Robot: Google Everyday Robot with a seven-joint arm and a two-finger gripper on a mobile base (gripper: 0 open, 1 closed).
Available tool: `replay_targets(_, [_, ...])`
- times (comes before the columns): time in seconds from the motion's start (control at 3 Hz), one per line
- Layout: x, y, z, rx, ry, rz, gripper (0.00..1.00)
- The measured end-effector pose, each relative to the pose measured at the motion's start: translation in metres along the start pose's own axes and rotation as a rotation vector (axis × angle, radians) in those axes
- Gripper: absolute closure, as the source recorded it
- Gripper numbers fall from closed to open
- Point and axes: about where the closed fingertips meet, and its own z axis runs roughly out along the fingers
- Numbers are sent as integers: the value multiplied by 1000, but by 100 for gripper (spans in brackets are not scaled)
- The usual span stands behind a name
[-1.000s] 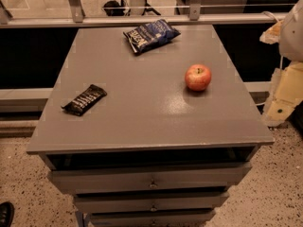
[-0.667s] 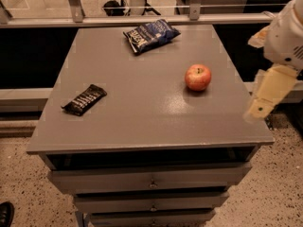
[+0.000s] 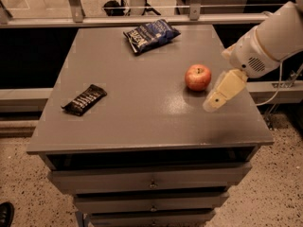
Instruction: Move apple near blue chip bag
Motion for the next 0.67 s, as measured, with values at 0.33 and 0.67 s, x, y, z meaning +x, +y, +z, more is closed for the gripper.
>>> replay_targets(0.33, [-9, -17, 20, 1, -72, 42, 0])
replay_targets(0.67, [-18, -30, 41, 15, -157, 56, 0])
